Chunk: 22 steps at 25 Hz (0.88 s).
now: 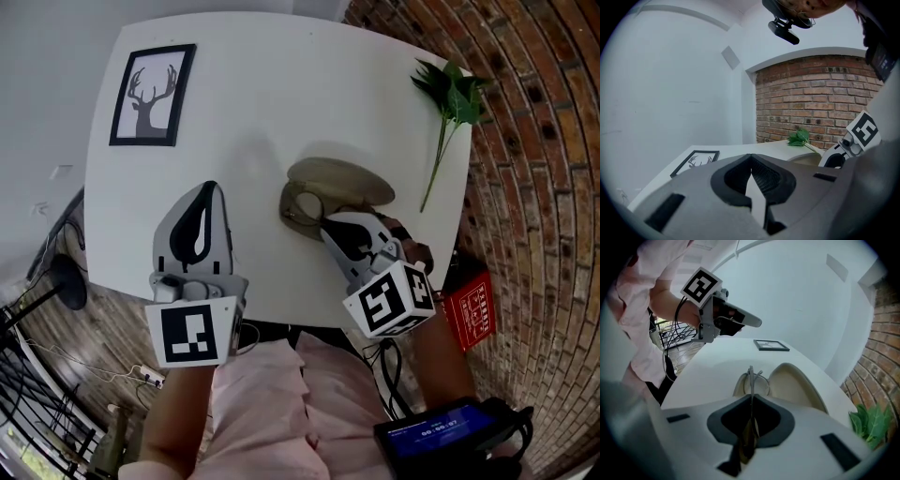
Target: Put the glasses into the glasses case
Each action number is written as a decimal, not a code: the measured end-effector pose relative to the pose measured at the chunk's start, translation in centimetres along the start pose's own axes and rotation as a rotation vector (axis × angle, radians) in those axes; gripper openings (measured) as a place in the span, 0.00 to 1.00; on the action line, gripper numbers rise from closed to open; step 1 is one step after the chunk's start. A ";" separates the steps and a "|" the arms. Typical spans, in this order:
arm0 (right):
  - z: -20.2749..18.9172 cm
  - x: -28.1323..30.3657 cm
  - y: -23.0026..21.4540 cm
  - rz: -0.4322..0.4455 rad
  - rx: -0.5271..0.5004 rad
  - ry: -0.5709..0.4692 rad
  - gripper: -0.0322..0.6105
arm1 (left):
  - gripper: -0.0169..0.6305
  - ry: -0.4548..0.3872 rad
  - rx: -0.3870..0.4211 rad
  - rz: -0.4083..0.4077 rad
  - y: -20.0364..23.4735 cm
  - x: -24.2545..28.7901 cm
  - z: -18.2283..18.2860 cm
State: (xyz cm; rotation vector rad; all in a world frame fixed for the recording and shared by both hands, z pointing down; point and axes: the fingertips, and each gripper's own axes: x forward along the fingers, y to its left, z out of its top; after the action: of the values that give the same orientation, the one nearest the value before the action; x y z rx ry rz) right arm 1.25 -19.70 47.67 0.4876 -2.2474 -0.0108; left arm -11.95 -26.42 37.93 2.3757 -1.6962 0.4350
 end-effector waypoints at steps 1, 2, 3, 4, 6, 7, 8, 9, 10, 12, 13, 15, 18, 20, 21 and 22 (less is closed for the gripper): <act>0.0 0.1 0.1 0.005 -0.001 0.003 0.08 | 0.04 0.000 0.000 -0.001 0.0 0.0 0.0; 0.0 0.2 0.2 0.012 -0.001 0.008 0.08 | 0.04 0.000 0.000 -0.001 0.1 0.0 0.0; 0.0 0.2 0.3 0.017 -0.002 0.014 0.08 | 0.04 0.001 0.000 0.001 0.1 0.0 -0.1; -0.1 0.3 0.3 0.018 -0.005 0.018 0.08 | 0.04 0.002 0.000 0.005 0.3 0.0 -0.2; -0.4 0.6 0.4 0.014 -0.013 0.023 0.08 | 0.04 0.005 0.002 0.015 0.6 0.0 -0.3; -0.5 0.7 0.5 0.012 -0.015 0.026 0.08 | 0.04 0.007 0.005 0.018 0.7 0.0 -0.4; -0.6 0.7 0.5 0.011 -0.017 0.029 0.08 | 0.04 0.009 0.007 0.020 0.8 -0.1 -0.5; -0.7 0.8 0.6 0.011 -0.018 0.033 0.08 | 0.04 0.010 0.007 0.018 0.8 -0.1 -0.5; -0.7 0.9 0.6 0.012 -0.018 0.036 0.08 | 0.04 0.009 0.005 0.014 0.7 0.0 -0.5; -0.9 1.0 0.7 0.015 -0.019 0.042 0.08 | 0.04 0.007 0.004 0.008 0.5 0.0 -0.5; -1.0 1.0 0.8 0.016 -0.018 0.044 0.08 | 0.04 0.009 0.003 0.005 0.5 0.1 -0.5; -1.1 1.2 0.9 0.020 -0.018 0.049 0.08 | 0.04 0.017 -0.003 -0.003 0.3 0.1 -0.7; -1.3 1.4 1.1 0.025 -0.019 0.062 0.08 | 0.04 0.020 -0.004 -0.004 0.4 0.1 -0.8; -1.5 1.6 1.2 0.020 -0.014 0.073 0.08 | 0.04 0.022 -0.004 -0.004 0.5 0.1 -0.9; -1.5 1.7 1.1 0.016 -0.010 0.077 0.08 | 0.04 0.023 -0.004 -0.005 0.5 0.1 -1.0; -1.5 1.7 1.1 0.011 -0.007 0.079 0.08 | 0.04 0.025 -0.005 -0.005 0.6 0.2 -1.0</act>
State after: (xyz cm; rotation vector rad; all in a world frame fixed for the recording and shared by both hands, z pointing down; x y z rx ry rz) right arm 0.96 -19.11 50.10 0.4640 -2.1719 0.0061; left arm -12.59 -26.43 38.96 2.3612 -1.6781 0.4571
